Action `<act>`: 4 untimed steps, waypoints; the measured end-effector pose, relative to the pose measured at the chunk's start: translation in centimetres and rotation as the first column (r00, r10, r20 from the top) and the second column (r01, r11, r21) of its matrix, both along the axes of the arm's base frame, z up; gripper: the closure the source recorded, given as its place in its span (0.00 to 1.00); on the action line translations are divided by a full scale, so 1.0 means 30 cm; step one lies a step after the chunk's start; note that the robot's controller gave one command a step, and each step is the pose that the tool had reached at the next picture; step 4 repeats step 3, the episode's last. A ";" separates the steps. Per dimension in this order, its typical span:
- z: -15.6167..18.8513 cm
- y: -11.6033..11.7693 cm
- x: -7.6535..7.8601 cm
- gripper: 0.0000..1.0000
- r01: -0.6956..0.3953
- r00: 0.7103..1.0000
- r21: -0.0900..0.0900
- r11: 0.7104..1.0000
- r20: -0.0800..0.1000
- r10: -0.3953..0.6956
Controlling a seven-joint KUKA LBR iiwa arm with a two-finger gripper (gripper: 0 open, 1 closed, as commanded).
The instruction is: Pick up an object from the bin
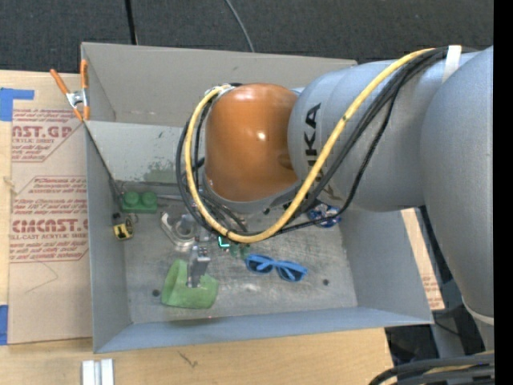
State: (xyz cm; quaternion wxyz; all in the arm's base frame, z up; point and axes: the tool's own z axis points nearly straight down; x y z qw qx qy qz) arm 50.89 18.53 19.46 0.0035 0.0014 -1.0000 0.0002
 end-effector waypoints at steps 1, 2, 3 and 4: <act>-0.393 -0.100 0.028 0.00 -0.170 0.985 0.001 0.985 0.006 0.170; -0.380 -0.098 0.033 1.00 -0.170 0.985 0.001 0.985 0.010 0.170; 0.110 -0.153 -0.007 1.00 -0.202 0.979 0.001 0.979 0.016 0.202; 0.110 -0.153 -0.007 1.00 -0.202 0.979 0.001 0.979 0.016 0.202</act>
Offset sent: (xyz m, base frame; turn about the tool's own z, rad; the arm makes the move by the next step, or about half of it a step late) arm 0.0088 -0.0298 -0.1154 -0.1714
